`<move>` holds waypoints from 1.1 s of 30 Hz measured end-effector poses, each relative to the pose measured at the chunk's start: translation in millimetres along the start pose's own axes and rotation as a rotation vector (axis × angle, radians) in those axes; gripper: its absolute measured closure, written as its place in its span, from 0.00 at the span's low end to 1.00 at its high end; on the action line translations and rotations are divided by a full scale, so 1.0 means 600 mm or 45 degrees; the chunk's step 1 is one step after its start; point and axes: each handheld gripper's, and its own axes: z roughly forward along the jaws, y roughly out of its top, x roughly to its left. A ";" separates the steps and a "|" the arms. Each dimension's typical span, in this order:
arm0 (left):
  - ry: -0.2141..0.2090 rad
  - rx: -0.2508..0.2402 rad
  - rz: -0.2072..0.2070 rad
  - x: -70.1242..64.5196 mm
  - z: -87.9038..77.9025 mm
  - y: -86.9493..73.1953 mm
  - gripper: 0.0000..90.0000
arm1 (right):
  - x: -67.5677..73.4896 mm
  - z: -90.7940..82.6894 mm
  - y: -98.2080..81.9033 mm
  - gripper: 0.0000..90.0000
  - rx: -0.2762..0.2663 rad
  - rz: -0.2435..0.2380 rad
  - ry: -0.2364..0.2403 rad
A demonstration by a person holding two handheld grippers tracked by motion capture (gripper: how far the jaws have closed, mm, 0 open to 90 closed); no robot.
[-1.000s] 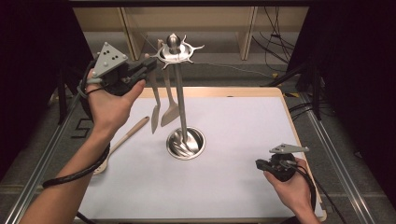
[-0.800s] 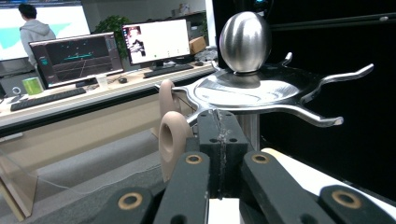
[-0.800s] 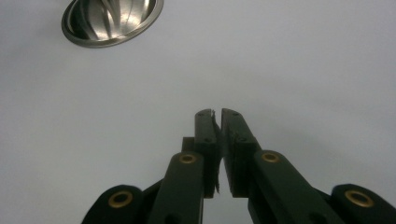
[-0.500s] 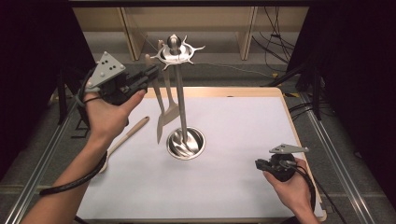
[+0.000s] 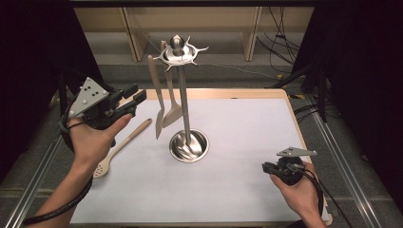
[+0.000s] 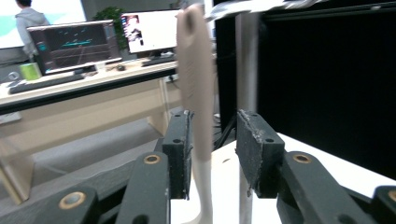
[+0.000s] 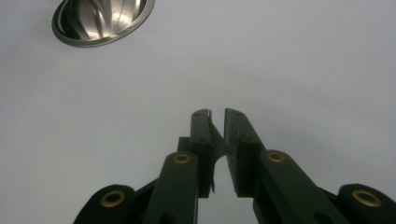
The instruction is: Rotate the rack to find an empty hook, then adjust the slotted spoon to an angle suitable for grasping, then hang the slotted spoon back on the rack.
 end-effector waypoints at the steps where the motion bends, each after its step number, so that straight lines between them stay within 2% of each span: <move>1: 0.014 0.006 -0.005 0.004 -0.002 -0.004 0.70 | 0.000 0.000 0.000 0.91 0.000 0.000 0.000; 2: 0.026 0.014 -0.008 0.008 -0.004 -0.009 0.70 | 0.003 -0.002 0.000 0.91 0.019 0.035 0.002; 3: 0.053 0.033 -0.010 0.014 -0.006 -0.015 0.69 | 0.002 0.000 -0.001 0.91 0.005 0.033 0.021; 4: 0.044 0.033 -0.014 0.020 -0.005 -0.019 0.68 | -0.001 -0.001 0.000 0.91 -0.012 -0.010 -0.005; 7: 0.071 0.053 -0.030 0.032 -0.006 -0.031 0.67 | 0.004 -0.003 0.002 0.91 0.011 0.035 -0.001; 8: 0.088 0.076 -0.040 0.041 -0.006 -0.038 0.67 | 0.003 -0.001 0.005 0.91 0.007 0.015 0.001; 9: 0.095 0.084 -0.045 0.044 -0.007 -0.042 0.67 | 0.006 0.001 0.006 0.91 0.016 0.030 0.010; 10: 0.103 0.091 -0.051 0.047 -0.007 -0.046 0.67 | 0.005 0.002 0.007 0.91 0.009 0.017 0.007; 13: 0.115 0.114 -0.055 0.052 -0.006 -0.054 0.66 | 0.004 0.004 0.007 0.91 0.005 -0.008 0.002; 14: 0.116 0.122 -0.055 0.054 -0.005 -0.057 0.66 | 0.003 0.006 0.005 0.91 0.002 -0.009 0.019; 15: 0.121 0.135 -0.060 0.057 -0.004 -0.060 0.66 | 0.006 0.002 0.007 0.91 0.015 0.022 0.006; 16: 0.129 0.155 -0.059 0.063 -0.003 -0.067 0.66 | 0.003 0.002 0.006 0.91 -0.003 -0.003 0.009; 17: 0.136 0.170 -0.056 0.066 -0.002 -0.070 0.65 | 0.005 0.000 0.006 0.91 0.011 0.023 0.010; 18: 0.136 0.170 -0.056 0.066 -0.002 -0.070 0.64 | 0.005 0.000 0.006 0.91 0.011 0.023 0.010; 21: 0.153 0.237 -0.064 0.079 0.001 -0.088 0.64 | 0.004 0.001 0.008 0.91 0.010 0.021 0.013; 22: 0.153 0.237 -0.064 0.079 0.001 -0.088 0.64 | 0.004 0.001 0.008 0.91 0.010 0.021 0.013; 23: 0.157 0.268 -0.058 0.082 0.003 -0.093 0.64 | 0.003 0.001 0.009 0.91 0.019 0.020 0.014; 24: 0.143 0.339 -0.050 0.088 0.008 -0.104 0.63 | 0.002 0.002 0.011 0.91 0.019 0.020 0.025; 25: 0.132 0.366 -0.050 0.092 0.011 -0.110 0.63 | 0.001 0.002 0.011 0.91 0.013 0.008 0.018; 26: 0.132 0.366 -0.050 0.092 0.011 -0.110 0.63 | 0.001 0.002 0.011 0.91 0.013 0.008 0.018; 27: 0.127 0.420 -0.056 0.097 0.016 -0.120 0.63 | 0.000 0.003 0.011 0.91 0.012 0.013 0.025; 28: 0.127 0.420 -0.056 0.097 0.016 -0.120 0.63 | -0.001 0.002 0.011 0.91 0.018 0.005 0.015; 29: 0.114 0.464 -0.049 0.104 0.022 -0.129 0.63 | -0.003 0.003 0.010 0.91 0.003 -0.002 0.017; 30: 0.114 0.464 -0.049 0.104 0.022 -0.129 0.64 | -0.002 0.001 0.010 0.92 0.029 0.026 0.020; 31: 0.112 0.517 -0.044 0.110 0.027 -0.137 0.65 | -0.004 0.001 0.010 0.91 0.025 0.011 0.015; 32: 0.104 0.543 -0.036 0.114 0.029 -0.141 0.65 | -0.004 0.000 0.010 0.91 0.028 0.008 0.010; 33: 0.104 0.543 -0.036 0.114 0.029 -0.141 0.65 | -0.003 0.000 0.010 0.92 0.031 0.021 0.017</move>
